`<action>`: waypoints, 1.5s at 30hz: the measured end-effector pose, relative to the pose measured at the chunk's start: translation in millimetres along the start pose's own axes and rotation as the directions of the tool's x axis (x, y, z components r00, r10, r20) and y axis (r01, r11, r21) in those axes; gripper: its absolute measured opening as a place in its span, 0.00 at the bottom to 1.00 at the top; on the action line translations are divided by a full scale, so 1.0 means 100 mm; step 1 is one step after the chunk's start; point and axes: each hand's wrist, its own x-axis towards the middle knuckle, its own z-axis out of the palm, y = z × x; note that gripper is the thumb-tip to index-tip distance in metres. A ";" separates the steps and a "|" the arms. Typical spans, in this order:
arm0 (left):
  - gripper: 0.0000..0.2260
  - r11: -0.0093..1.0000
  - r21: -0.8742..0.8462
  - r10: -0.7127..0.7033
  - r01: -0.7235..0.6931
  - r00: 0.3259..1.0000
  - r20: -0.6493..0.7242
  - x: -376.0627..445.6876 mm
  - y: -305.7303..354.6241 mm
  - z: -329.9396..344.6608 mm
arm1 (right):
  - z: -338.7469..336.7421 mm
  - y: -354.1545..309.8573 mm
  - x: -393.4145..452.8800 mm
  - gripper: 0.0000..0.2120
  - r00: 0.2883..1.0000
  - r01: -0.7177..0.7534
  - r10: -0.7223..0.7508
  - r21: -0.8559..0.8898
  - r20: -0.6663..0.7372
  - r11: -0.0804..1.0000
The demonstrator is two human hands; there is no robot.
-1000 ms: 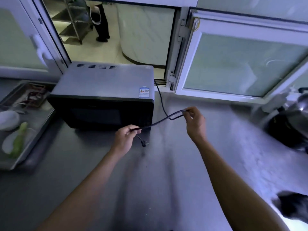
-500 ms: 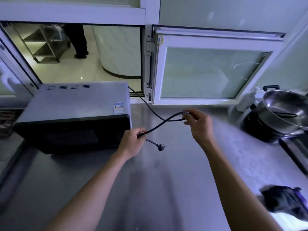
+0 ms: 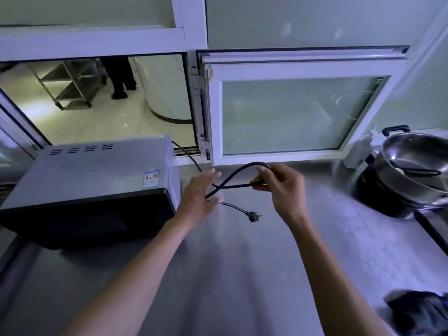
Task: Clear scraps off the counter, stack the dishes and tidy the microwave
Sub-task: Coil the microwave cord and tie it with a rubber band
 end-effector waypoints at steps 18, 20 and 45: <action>0.08 0.983 0.120 0.141 -0.141 0.990 0.009 0.58 -0.15 -0.26 | 0.06 -0.17 0.55 0.10 0.939 0.015 0.023 0.109 -0.342 0.994; 0.08 0.982 0.108 0.156 -0.157 0.988 0.021 0.62 -0.17 -0.27 | 0.04 -0.08 0.64 0.10 0.928 -0.029 0.066 0.107 -0.367 0.994; 0.04 0.982 -0.088 0.173 -0.167 0.983 0.068 0.81 -0.47 -0.57 | 1.08 0.71 0.84 0.06 0.955 0.284 -0.097 -0.761 0.282 0.584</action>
